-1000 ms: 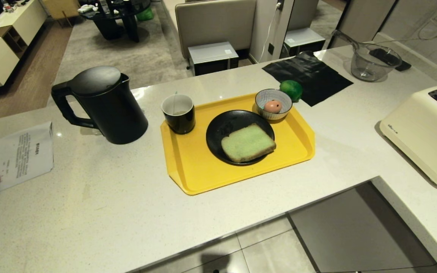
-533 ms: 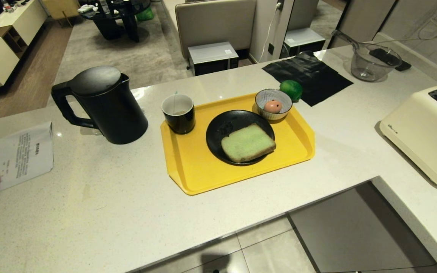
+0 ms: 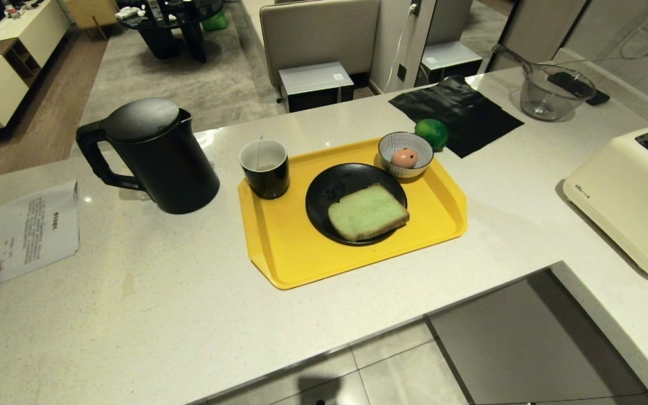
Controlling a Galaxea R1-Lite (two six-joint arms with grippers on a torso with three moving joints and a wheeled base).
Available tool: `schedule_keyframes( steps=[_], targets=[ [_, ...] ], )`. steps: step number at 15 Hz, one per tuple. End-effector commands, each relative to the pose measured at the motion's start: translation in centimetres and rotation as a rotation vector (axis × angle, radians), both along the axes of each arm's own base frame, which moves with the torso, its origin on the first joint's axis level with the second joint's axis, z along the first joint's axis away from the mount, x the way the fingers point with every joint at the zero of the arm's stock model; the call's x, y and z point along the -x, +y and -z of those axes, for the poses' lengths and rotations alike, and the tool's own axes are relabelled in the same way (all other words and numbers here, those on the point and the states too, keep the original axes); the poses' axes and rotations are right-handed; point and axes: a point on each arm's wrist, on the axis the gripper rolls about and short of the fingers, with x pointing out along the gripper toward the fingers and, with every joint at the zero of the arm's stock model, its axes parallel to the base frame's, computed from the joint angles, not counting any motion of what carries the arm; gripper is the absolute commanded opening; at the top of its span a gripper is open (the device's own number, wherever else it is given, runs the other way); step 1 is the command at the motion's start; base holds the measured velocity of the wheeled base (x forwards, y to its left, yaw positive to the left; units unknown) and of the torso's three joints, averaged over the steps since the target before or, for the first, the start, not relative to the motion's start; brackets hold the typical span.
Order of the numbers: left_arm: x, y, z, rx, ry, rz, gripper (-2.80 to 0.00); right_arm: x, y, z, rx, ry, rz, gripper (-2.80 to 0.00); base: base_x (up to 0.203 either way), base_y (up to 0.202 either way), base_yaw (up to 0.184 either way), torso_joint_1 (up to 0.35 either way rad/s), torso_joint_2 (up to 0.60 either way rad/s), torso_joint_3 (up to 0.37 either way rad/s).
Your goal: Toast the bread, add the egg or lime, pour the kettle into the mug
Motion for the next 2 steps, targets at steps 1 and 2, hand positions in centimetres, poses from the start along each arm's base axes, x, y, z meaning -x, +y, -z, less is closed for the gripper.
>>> schedule_keyframes(
  steps=[1,2],
  targets=[
    [-0.01,0.0,0.05,0.0,0.002,0.001,-2.8,-0.17,0.0,0.53,-0.001,0.019,0.0,-2.8,0.0,0.0,0.0,0.0,0.0,0.0],
    [-0.01,0.0,0.05,0.0,0.002,-0.001,-2.8,-0.17,0.0,0.54,-0.001,0.021,0.0,-2.8,0.0,0.0,0.0,0.0,0.0,0.0]
  ],
)
